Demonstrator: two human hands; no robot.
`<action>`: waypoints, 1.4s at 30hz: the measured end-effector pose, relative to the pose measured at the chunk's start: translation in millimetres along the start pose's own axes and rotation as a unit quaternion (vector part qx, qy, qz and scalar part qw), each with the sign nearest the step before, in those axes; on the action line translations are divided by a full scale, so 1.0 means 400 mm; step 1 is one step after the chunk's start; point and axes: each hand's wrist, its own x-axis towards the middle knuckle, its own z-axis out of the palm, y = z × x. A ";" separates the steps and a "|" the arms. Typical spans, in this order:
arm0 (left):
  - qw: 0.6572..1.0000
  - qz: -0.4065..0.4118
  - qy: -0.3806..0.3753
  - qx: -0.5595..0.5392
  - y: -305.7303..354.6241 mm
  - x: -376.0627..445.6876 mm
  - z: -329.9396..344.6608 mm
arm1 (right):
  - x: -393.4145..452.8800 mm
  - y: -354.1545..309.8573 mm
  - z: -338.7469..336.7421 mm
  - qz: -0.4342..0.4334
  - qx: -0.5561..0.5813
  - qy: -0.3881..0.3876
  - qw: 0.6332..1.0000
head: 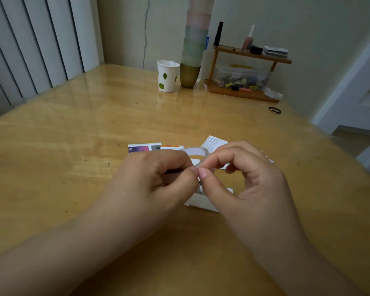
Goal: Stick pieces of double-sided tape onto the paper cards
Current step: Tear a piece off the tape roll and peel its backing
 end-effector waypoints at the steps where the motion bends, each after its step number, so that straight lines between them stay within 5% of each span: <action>1: 1.000 -0.002 0.002 -0.005 0.001 0.000 -0.002 | -0.001 -0.001 0.000 -0.005 0.007 -0.002 1.000; 13: 0.979 -0.059 0.000 -0.195 0.016 -0.002 -0.002 | -0.005 -0.019 -0.002 -0.143 -0.065 0.044 0.987; 18: 0.943 -0.139 0.001 -0.303 -0.005 0.013 -0.001 | -0.004 -0.026 -0.010 -0.176 -0.059 0.017 0.982; 22: 0.911 -0.180 0.024 -0.369 -0.032 0.027 -0.021 | 0.000 -0.018 -0.020 -0.029 0.082 -0.018 0.996; 26: 0.876 -0.161 -0.028 -0.453 -0.026 0.029 -0.021 | 0.009 0.008 -0.032 0.127 0.238 -0.056 0.961; 33: 0.928 -0.193 0.072 -0.312 -0.024 0.023 -0.023 | 0.009 -0.003 -0.032 0.162 0.298 -0.089 0.937; 42: 0.940 -0.160 0.008 -0.302 -0.005 0.015 -0.032 | 0.010 0.001 -0.041 0.186 0.329 -0.072 0.923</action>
